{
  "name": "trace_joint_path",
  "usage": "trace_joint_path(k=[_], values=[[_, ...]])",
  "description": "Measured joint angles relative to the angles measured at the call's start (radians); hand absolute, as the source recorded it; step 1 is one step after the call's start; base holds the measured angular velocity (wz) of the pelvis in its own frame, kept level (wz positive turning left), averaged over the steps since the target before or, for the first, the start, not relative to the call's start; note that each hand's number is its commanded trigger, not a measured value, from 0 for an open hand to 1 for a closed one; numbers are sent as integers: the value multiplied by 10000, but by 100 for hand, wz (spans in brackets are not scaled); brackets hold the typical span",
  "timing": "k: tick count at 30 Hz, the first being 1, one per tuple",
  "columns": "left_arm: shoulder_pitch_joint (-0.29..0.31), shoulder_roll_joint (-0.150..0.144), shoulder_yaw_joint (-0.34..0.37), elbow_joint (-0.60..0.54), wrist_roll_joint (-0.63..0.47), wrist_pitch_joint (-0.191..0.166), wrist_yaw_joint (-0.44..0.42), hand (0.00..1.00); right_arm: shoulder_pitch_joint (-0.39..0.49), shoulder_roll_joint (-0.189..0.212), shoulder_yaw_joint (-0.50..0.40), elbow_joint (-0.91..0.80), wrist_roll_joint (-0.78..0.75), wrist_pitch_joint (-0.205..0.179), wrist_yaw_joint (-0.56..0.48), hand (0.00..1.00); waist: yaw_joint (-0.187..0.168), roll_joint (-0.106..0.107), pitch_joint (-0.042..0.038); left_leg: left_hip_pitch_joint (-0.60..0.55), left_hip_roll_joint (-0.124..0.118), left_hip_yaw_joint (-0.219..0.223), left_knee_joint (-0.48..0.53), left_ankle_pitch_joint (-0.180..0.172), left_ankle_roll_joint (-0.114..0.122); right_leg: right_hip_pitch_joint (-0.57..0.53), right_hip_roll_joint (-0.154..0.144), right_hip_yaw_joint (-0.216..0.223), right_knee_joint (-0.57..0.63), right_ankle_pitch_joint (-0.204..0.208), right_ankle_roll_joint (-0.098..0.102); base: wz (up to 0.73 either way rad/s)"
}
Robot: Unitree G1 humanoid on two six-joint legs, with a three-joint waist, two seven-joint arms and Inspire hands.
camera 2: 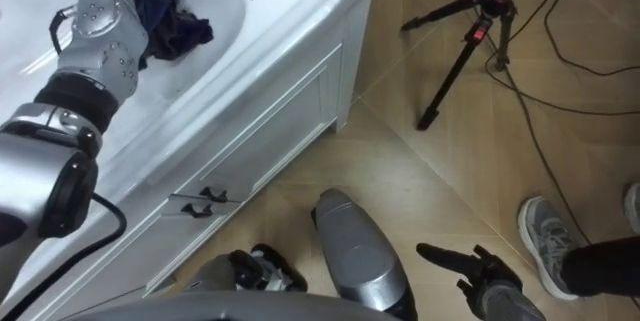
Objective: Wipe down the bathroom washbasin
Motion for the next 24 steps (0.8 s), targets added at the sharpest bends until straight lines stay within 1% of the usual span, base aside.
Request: trace_joint_path(k=[1, 4, 5, 8, 10, 11, 14, 16, 18, 20, 22, 24], values=[[2, 2, 0, 20, 55, 0, 10, 100, 16, 0, -7, 3, 14, 4, -6, 0, 5, 0, 0, 33, 4, 7, -3, -4, -11, 28, 8, 3, 12, -11, -10, 0], [31, 58, -42, 96, 785, -1, 157, 100, 15, -2, -29, 0, -4, 8, -14, 0, 16, -10, 6, 167, -4, -9, 14, -42, -72, 127, 13, 6, 100, -81, -51, 0], [46, 155, -239, 135, 1166, -19, 169, 100, 10, -3, -28, -30, -17, 14, -3, 0, 18, 0, 6, 176, -2, -16, 18, -49, -85, 134, 17, 4, 122, -118, -68, 0], [49, 300, -532, 349, 1930, -299, 172, 100, 1, -16, -25, -87, -115, 22, 1, 0, 37, 35, -8, 174, 14, -45, 21, -53, -100, 146, 23, -35, 121, -136, -98, 0], [58, 360, -674, 451, 2272, -426, 160, 100, -8, -39, -26, -98, -303, 20, 3, 0, 73, 69, -17, 193, 14, -74, 18, -56, -107, 192, 23, -55, 114, -137, -103, 4], [69, 385, -764, 463, 2453, -435, 148, 100, -6, -47, -26, -99, -411, 20, 6, 0, 110, 90, -15, 218, 6, -129, 23, -63, -117, 246, 15, -92, 113, -147, -117, 7], [100, 398, -991, 476, 2685, -434, 90, 100, -20, -66, -28, -107, -624, 21, 10, 0, 186, 151, -17, 298, -23, -245, 21, -81, -148, 380, 10, -129, 115, -206, -113, 8], [115, 397, -1017, 510, 2844, -435, 31, 100, -39, -68, -25, -129, -672, 21, 6, 0, 216, 200, -9, 330, -48, -290, 19, -81, -149, 432, 3, -151, 129, -235, -112, 8], [136, 396, -1025, 569, 2922, -447, -63, 100, -50, -70, -23, -210, -675, 21, 4, 0, 272, 198, -10, 373, -83, -290, 42, -87, -160, 442, -31, -144, 239, -301, -121, 5], [265, 399, -1030, 920, 2922, -620, -114, 100, -66, -66, -22, -402, -669, 23, 6, 0, 285, 205, -13, 398, -94, -287, 57, -89, -164, 442, -51, -148, 311, -345, -127, 2], [434, 401, -1027, 1288, 2919, -549, -212, 100, -98, -52, -23, -441, -676, 15, 5, 0, 282, 203, -13, 392, -93, -287, 56, -87, -171, 432, -67, -174, 339, -360, -148, 2], [733, 409, -1024, 1343, 2923, -434, -283, 100, -85, -56, -24, -428, -682, 19, -25, 0, 339, 202, -13, 353, -93, -296, 69, -84, -175, 391, -67, -174, 361, -367, -150, 0]])
